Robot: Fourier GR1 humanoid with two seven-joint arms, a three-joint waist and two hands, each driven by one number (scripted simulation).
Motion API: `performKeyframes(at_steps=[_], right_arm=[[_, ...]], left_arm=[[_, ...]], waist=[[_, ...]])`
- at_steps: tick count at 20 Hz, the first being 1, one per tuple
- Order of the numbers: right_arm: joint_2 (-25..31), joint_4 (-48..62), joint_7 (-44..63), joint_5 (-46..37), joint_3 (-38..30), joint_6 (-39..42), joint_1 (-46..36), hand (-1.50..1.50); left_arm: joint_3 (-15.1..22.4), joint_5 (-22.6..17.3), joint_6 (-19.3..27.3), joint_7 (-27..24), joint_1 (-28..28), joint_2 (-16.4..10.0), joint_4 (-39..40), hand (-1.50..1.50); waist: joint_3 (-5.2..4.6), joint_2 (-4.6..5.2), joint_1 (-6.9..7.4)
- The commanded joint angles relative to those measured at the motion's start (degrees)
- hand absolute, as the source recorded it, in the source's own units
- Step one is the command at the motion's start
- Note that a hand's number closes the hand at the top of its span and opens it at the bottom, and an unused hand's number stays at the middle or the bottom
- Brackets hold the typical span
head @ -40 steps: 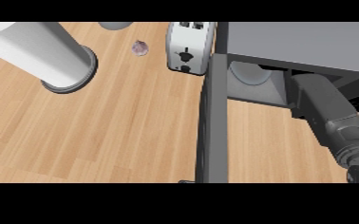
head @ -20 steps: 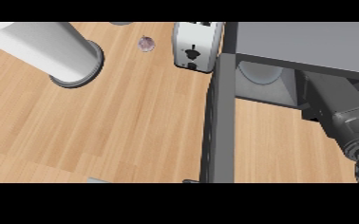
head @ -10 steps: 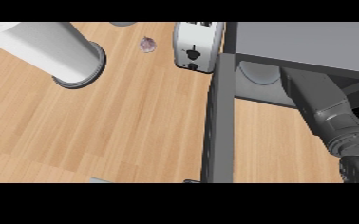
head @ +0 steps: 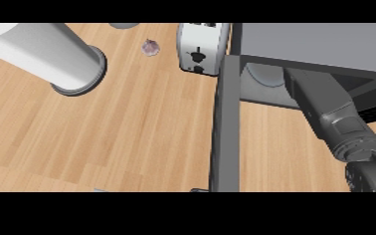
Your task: Pick up the milk, place it into the microwave and close the microwave
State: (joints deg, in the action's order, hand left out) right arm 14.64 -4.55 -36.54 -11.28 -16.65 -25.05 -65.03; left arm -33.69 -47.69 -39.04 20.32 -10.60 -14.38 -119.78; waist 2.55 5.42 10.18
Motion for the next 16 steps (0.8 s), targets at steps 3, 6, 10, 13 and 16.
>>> performKeyframes(at_steps=[3, 6, 10, 13, 16], right_arm=[[-1.64, -0.93, 2.17, 0.56, -0.79, -5.12, -4.17, -1.50], [-0.73, -0.58, 1.54, 0.39, -0.64, -3.28, -3.44, -1.50], [-0.63, 0.53, 1.91, -1.01, 0.91, -0.12, -3.21, -1.50], [-1.02, 0.28, -0.07, -0.19, 0.25, 1.92, -0.59, -1.50], [1.63, 0.07, -0.84, 0.27, -0.05, 7.76, 0.94, -1.50]], left_arm=[[2.19, 1.27, -1.45, 0.19, -0.80, 1.60, -0.06, -1.50], [2.45, 1.89, -2.87, 0.26, -2.80, 2.48, 1.03, -1.50], [2.54, 4.63, -3.98, -1.26, -3.10, 4.58, 0.46, -1.50], [5.15, 6.62, -4.73, -2.01, -3.24, 7.86, -1.12, -1.50], [6.80, 5.23, -8.76, -2.98, -5.31, 8.80, 0.00, -1.50]], waist=[[-2.36, -1.91, -0.53], [-2.40, -2.64, -1.99], [-2.44, -3.03, -3.33], [-2.39, -3.21, -4.64], [-2.42, -3.54, -5.21]])
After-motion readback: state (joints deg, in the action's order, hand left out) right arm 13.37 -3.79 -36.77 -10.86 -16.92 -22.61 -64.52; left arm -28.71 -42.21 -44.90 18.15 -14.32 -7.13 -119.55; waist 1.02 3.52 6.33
